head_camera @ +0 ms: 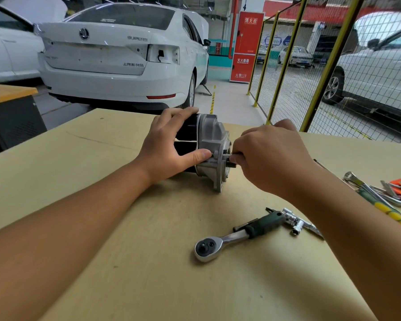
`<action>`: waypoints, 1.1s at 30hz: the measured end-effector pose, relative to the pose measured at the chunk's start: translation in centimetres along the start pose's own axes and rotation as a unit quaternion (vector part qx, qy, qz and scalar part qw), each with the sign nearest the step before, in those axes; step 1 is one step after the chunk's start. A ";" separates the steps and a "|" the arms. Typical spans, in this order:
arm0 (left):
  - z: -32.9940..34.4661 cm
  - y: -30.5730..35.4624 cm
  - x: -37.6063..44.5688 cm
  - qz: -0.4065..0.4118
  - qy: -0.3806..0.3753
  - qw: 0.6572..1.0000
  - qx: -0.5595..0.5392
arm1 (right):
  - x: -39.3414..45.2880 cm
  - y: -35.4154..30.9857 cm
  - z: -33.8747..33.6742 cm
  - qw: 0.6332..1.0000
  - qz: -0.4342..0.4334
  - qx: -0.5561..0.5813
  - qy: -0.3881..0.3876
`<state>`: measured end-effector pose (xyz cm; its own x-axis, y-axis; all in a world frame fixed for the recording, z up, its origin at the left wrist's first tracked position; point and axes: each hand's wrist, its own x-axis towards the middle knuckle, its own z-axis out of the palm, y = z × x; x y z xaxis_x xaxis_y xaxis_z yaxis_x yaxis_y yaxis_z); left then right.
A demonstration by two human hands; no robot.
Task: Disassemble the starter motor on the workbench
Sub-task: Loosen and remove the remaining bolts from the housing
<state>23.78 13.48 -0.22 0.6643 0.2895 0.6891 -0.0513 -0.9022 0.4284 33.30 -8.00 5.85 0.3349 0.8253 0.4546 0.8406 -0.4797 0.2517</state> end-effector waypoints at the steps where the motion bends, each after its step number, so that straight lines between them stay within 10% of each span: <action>1: 0.0 0.0 0.0 0.001 0.001 1.000 0.001 | 0.0 0.0 0.0 1.000 0.005 -0.004 0.002; 8: 0.0 0.3 -0.1 0.019 0.025 0.998 0.061 | 0.2 -0.1 0.4 1.000 0.014 -0.018 0.010; 19: 1.2 4.0 -0.2 0.271 0.041 0.948 0.165 | 0.1 -0.2 0.5 0.999 0.006 0.031 0.005; 26: 1.6 4.4 -0.7 0.245 0.059 0.954 0.165 | 0.7 0.8 0.2 0.985 -0.008 0.162 -0.052; 33: -0.4 1.8 0.1 0.019 0.081 0.992 0.099 | 0.5 0.2 0.5 0.995 -0.004 0.070 -0.065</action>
<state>23.48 12.03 0.82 0.5359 0.2880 0.7936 0.0840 -0.9535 0.2893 33.86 -7.55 5.67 0.3719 0.8653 0.3360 0.8917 -0.4336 0.1298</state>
